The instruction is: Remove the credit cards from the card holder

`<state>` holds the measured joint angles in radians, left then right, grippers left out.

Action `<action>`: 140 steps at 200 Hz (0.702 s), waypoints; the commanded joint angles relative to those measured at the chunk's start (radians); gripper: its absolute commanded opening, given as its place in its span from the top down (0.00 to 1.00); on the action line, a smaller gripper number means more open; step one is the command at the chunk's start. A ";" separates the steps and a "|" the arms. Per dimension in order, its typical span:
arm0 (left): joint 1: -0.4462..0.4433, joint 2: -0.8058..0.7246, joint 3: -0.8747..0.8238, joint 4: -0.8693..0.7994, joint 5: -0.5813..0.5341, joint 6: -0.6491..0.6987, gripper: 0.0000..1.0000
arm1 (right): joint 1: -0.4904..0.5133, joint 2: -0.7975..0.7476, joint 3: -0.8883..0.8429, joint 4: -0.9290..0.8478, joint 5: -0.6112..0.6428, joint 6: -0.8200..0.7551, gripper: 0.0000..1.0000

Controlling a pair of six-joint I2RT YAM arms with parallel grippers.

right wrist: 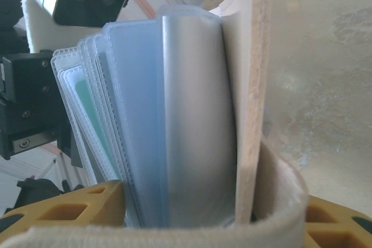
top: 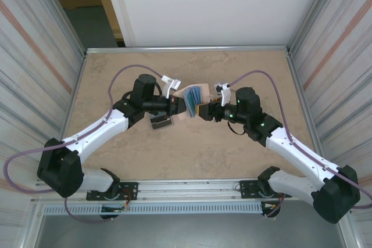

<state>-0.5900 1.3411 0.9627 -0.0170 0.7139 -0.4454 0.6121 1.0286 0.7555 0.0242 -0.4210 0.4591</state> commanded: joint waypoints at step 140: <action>0.001 -0.011 0.005 0.099 0.073 -0.003 1.00 | -0.025 -0.086 -0.059 0.099 -0.039 0.041 0.29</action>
<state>-0.5900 1.3411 0.9627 0.0387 0.7528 -0.4461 0.5941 0.9688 0.7147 0.0948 -0.4500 0.4896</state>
